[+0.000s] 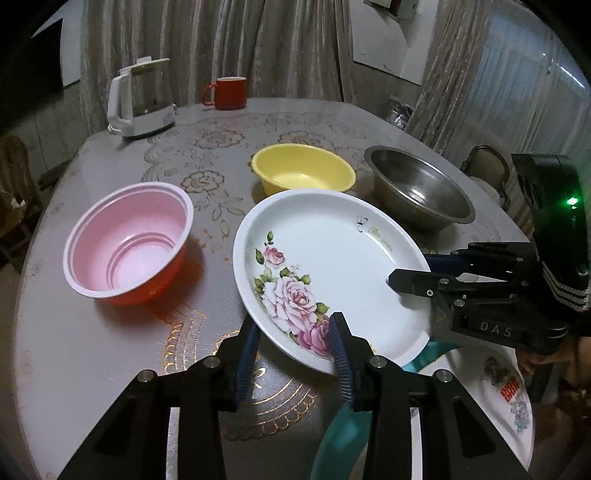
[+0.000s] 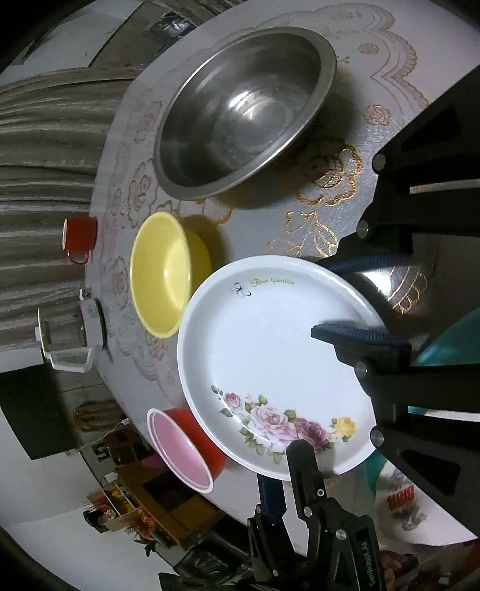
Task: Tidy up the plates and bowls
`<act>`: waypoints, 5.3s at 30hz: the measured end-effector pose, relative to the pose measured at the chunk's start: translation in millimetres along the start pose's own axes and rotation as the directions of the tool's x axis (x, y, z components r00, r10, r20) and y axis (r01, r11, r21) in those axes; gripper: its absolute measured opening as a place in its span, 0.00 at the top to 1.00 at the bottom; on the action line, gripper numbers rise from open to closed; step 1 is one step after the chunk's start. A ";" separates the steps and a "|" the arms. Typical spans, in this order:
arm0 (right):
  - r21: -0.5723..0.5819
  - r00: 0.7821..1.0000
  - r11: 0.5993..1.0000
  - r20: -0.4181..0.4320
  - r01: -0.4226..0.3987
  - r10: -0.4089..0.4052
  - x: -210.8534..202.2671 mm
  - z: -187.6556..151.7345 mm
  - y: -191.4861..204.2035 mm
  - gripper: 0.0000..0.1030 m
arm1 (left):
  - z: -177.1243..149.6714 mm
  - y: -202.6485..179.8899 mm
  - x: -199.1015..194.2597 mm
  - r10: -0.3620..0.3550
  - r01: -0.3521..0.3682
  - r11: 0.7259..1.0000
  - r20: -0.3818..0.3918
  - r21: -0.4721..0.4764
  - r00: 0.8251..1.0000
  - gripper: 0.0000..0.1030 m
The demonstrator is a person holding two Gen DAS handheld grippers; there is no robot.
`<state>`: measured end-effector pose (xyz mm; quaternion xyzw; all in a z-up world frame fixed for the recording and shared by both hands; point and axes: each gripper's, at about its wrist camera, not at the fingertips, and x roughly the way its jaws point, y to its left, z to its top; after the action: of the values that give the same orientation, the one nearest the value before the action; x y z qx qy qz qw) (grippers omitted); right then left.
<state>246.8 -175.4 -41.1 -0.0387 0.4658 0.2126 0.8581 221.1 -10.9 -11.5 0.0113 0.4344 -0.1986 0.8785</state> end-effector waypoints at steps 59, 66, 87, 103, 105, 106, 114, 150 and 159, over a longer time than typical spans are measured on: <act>0.155 0.998 0.986 0.028 -0.063 0.059 -118.4 -144.5 35.4 0.74 | -123.1 -74.8 -91.5 -0.126 0.126 0.992 0.002 0.031 0.992 0.62; 0.132 1.000 0.991 0.011 -0.025 0.024 -118.0 -143.4 43.6 0.72 | -126.2 -72.4 -88.8 -0.128 0.128 0.992 -0.013 0.007 0.992 0.61; 0.084 0.996 0.995 -0.067 0.058 -0.053 -112.3 -130.6 48.9 0.68 | -121.4 -62.3 -90.6 -0.248 0.235 0.963 -0.090 -0.133 0.965 0.51; 0.128 0.997 0.991 -0.068 0.039 -0.030 -112.6 -131.0 51.2 0.63 | -119.6 -58.6 -104.6 -0.231 0.219 0.966 -0.081 -0.135 0.970 0.41; 0.126 0.998 0.991 -0.063 0.039 -0.031 -112.4 -131.8 51.4 0.63 | -118.9 -59.7 -103.5 -0.230 0.219 0.967 -0.080 -0.129 0.970 0.42; 0.127 0.998 0.991 -0.062 0.039 -0.031 -113.0 -131.6 51.1 0.63 | -119.1 -60.9 -102.2 -0.227 0.216 0.969 -0.083 -0.122 0.970 0.45; 0.131 0.998 0.991 -0.057 0.036 -0.029 -114.1 -132.2 51.2 0.62 | -119.4 -72.3 -101.7 -0.226 0.221 0.973 -0.079 -0.071 0.971 0.46; 0.170 0.999 0.985 -0.032 -0.020 0.026 -121.6 -127.8 43.4 0.59 | -107.7 -83.8 -97.5 -0.117 0.115 0.993 -0.080 -0.032 0.990 0.40; 0.199 0.999 0.979 -0.006 -0.033 0.035 -121.2 -120.7 31.3 0.59 | -92.0 -81.5 -96.9 -0.145 0.139 0.987 -0.074 -0.080 0.987 0.24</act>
<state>82.1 -218.8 -6.0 0.0541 0.4895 0.1793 0.8516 69.3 -35.4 18.1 -0.0447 0.4759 -0.2437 0.8439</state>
